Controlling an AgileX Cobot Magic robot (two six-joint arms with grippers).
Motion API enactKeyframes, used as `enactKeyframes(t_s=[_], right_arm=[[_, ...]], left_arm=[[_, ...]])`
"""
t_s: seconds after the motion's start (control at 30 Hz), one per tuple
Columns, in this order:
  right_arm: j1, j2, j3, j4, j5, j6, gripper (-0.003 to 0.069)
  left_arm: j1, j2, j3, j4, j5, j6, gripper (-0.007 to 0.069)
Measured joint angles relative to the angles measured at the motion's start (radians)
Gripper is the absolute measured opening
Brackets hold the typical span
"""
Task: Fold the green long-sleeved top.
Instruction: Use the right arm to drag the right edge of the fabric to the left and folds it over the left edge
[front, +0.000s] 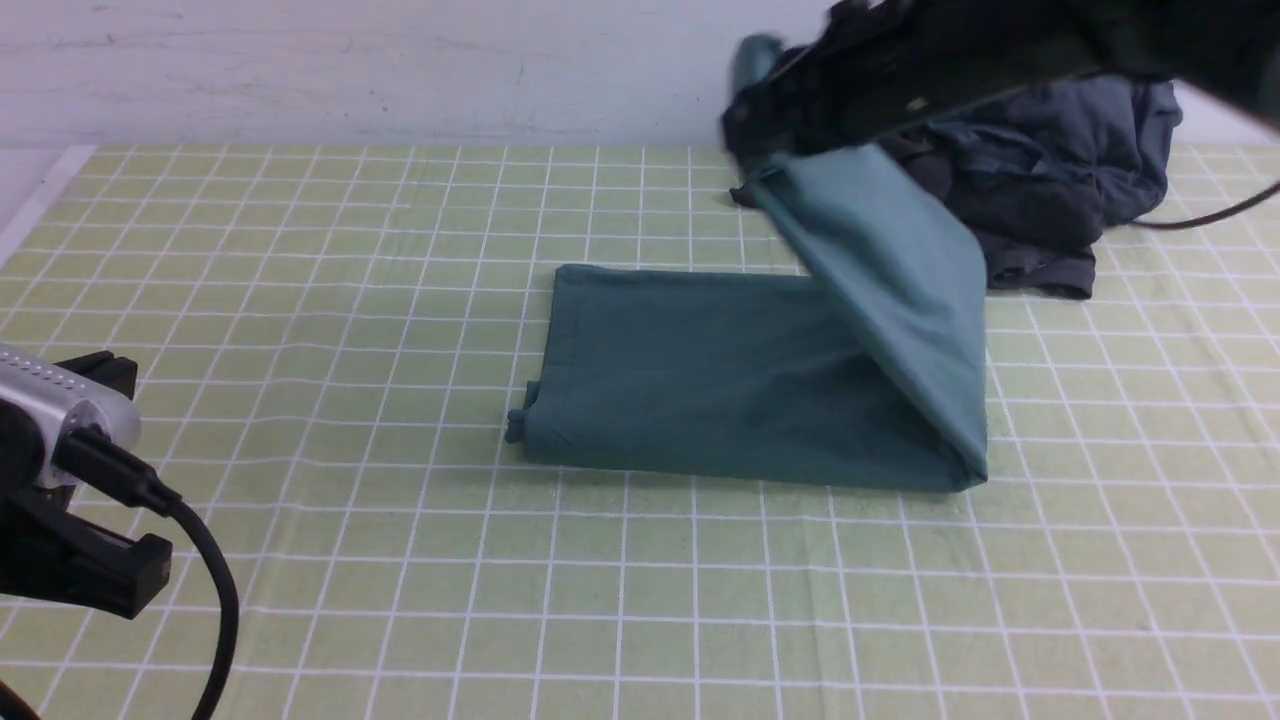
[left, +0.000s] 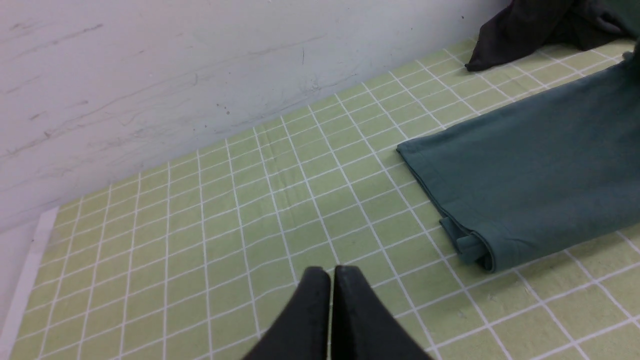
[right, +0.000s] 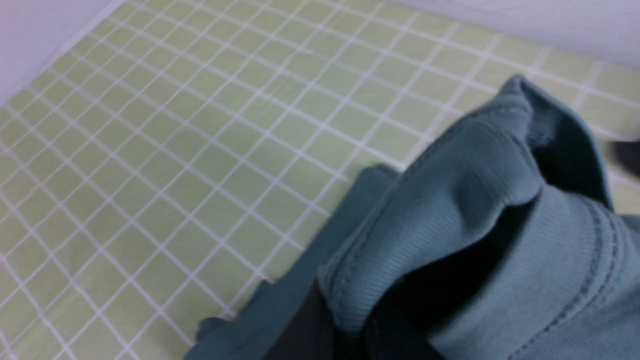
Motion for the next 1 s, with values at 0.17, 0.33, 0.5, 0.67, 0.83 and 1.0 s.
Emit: enactKeyframes(t_s=[0.17,0.33,0.5,0.67,0.83,1.0], right_arm=[[0.14,0.156,0.003,0.007,-0.119,-0.037,0.0175],[0.148,0.158,0.004,0.011,-0.138,-0.037,0.0362],[0.147,0.111,0.0,0.019,-0.122,-0.015,0.0378],[0.155,0.165,-0.002,0.038,-0.124,0.012,0.0165],[0.197,0.289,-0.002,0.094,-0.162,0.001,0.0012],[0.248,0.329,-0.025,0.126,-0.192,-0.043,-0.001]], left_arm=[[0.0,0.0,0.0,0.0,0.0,0.0,-0.0003],[0.0,0.0,0.0,-0.002,0.005,0.0,-0.0003],[0.0,0.0,0.0,-0.002,0.005,0.0,-0.0003],[0.0,0.0,0.0,-0.002,0.005,-0.009,-0.0003],[0.0,0.0,0.0,-0.002,0.005,-0.042,-0.0003],[0.0,0.0,0.0,-0.002,0.006,-0.046,-0.0003]])
